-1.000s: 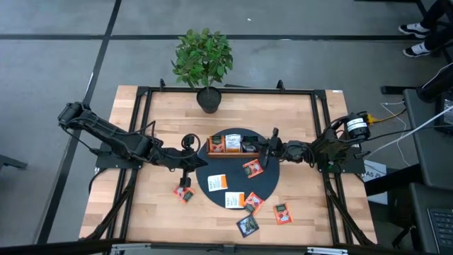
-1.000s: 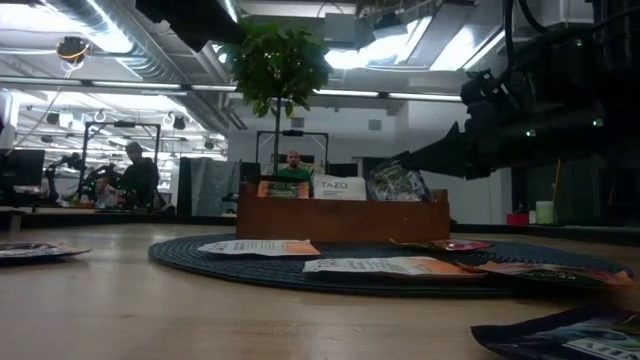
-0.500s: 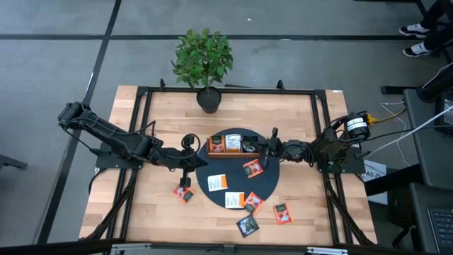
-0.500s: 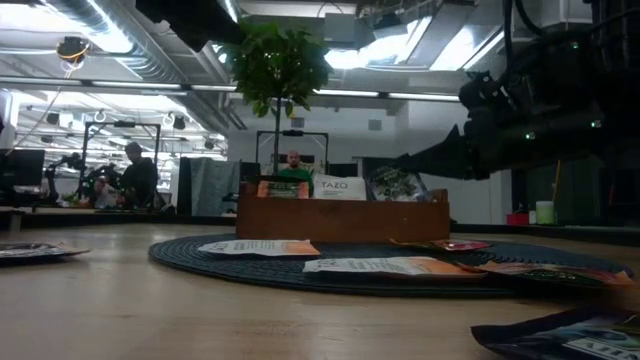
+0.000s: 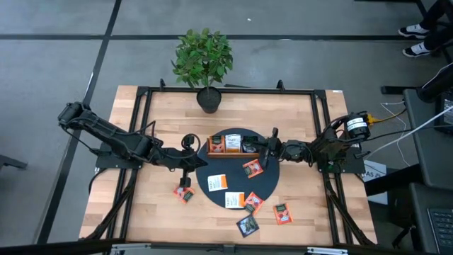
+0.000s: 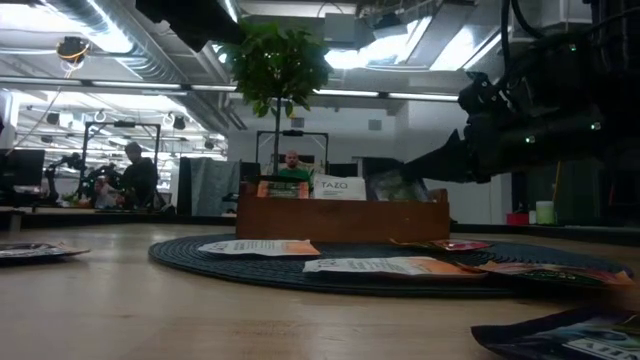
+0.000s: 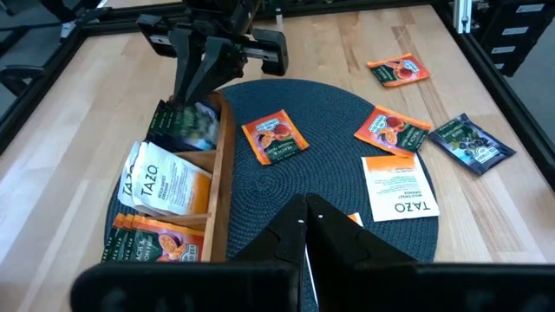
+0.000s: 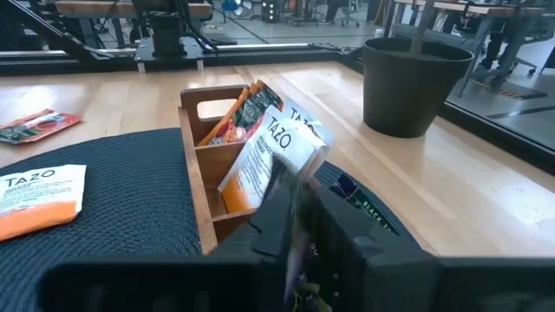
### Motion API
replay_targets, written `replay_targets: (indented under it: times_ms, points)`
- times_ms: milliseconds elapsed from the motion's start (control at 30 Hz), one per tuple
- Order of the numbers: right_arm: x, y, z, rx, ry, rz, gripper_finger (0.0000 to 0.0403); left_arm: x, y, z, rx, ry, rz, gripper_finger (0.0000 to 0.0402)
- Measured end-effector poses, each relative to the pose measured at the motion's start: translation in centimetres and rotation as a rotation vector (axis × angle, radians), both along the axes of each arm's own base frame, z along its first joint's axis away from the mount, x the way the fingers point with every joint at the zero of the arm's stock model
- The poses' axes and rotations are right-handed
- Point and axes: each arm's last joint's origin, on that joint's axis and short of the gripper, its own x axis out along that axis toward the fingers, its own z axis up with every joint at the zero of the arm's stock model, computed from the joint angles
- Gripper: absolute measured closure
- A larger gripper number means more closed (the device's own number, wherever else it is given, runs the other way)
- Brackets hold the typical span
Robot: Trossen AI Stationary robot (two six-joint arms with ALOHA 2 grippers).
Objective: Pick & Place Tea
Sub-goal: Put the violet tea bag into the right side of the wooden organizer, then put the white tea bag into the middle of the wooden organizer
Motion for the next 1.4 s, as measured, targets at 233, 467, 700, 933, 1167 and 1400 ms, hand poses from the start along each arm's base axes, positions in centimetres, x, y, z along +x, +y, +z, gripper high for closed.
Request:
replay_targets:
  times_ms: [233, 467, 700, 933, 1167, 1400]
  points:
    - [0.0, 0.0, 0.0, -0.017, 0.005, 0.002, 0.0263, 0.0, 0.0, 0.0, -0.002, 0.0, 0.001, 0.0397]
    - [-0.1, -0.1, 1.0, -0.051, -0.032, -0.02, 0.0217, -0.1, 0.0, -0.1, -0.03, 0.012, -0.001, 0.0393]
    - [-0.4, -0.1, 2.9, -0.054, -0.096, -0.017, 0.0206, -0.2, 0.0, -0.3, 0.021, 0.037, -0.028, 0.0398]
    - [-0.7, 0.6, 4.8, -0.031, -0.108, 0.04, 0.0205, -0.2, 0.0, -0.6, 0.052, 0.036, -0.047, 0.0395]
    - [0.7, 1.7, 7.3, -0.027, -0.023, 0.083, 0.0237, -0.5, 0.1, -2.7, 0.013, 0.017, -0.062, 0.0397]
    - [2.8, 3.0, 9.9, -0.082, 0.158, 0.132, 0.0327, -0.6, 0.1, -3.6, -0.097, -0.023, 0.0, 0.0396]
